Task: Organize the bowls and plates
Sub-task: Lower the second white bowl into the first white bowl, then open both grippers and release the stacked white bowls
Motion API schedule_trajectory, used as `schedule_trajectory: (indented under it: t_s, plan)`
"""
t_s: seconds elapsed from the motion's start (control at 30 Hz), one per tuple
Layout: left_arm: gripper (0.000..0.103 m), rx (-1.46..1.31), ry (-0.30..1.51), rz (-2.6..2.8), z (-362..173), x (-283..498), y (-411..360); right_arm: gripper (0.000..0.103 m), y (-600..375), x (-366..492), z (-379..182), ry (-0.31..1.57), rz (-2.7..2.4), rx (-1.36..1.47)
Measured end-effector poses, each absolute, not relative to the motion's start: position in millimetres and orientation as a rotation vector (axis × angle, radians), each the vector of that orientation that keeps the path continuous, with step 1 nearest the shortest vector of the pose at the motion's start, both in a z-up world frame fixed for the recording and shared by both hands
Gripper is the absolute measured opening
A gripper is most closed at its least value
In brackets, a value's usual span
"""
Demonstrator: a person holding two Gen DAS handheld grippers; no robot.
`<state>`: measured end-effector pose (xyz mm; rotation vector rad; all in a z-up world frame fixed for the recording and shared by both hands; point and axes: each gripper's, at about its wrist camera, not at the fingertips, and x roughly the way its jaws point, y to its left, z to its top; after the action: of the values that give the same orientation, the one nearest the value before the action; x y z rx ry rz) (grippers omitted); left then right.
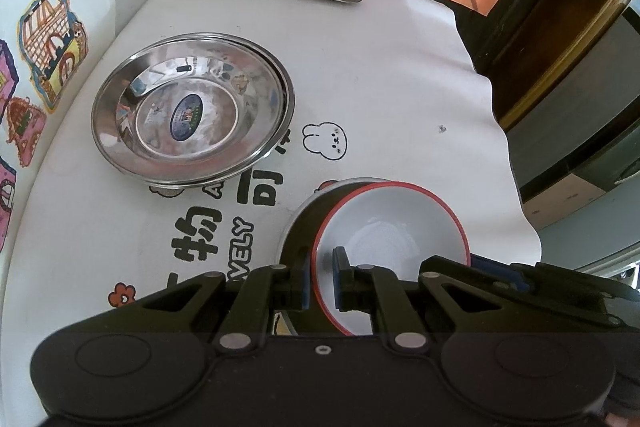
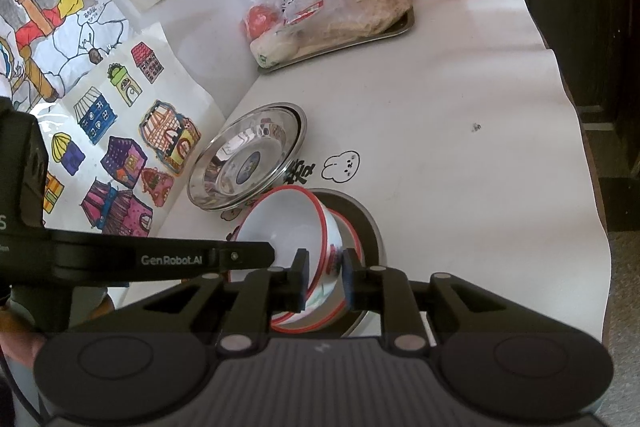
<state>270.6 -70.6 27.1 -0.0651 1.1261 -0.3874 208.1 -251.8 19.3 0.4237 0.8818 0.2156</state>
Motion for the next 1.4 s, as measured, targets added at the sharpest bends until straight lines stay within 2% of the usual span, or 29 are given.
schedule_trajectory:
  t_s: [0.27, 0.37, 0.7, 0.77, 0.83, 0.93, 1.07, 1.23, 1.4]
  plan:
    - [0.011, -0.058, 1.129, -0.386, 26.1, 273.0, -72.4, 0.024, -252.0, 206.9, 20.3, 0.883, 0.219, 0.417]
    - [0.011, -0.058, 1.129, -0.385, 26.1, 272.9, -72.3, 0.031, -252.4, 206.4, 21.7, 0.880, 0.209, 0.404]
    - [0.011, -0.068, 1.130, -0.386, 25.1, 272.7, -72.6, 0.031, -254.5, 203.9, 20.2, 0.868, 0.227, 0.391]
    - [0.011, -0.069, 1.131, -0.386, 24.8, 272.6, -72.3, 0.029, -254.8, 201.5, 20.3, 0.862, 0.228, 0.383]
    - [0.011, -0.069, 1.131, -0.387, 25.0, 272.4, -72.1, 0.019, -254.1, 198.8, 20.3, 0.852, 0.222, 0.353]
    - [0.011, -0.072, 1.130, -0.388, 25.0, 272.4, -72.0, 0.015, -254.2, 195.5, 20.9, 0.841, 0.223, 0.348]
    - [0.012, -0.087, 1.129, -0.394, 25.4, 272.3, -70.4, 0.014, -255.0, 196.6, 20.5, 0.838, 0.227, 0.349]
    - [0.018, -0.089, 1.101, -0.397, 30.5, 271.1, -67.0, 0.013, -257.4, 198.2, 17.3, 0.833, 0.229, 0.362]
    - [0.018, -0.102, 1.094, -0.394, 33.1, 271.5, -63.4, 0.011, -256.6, 199.9, 15.7, 0.823, 0.229, 0.355]
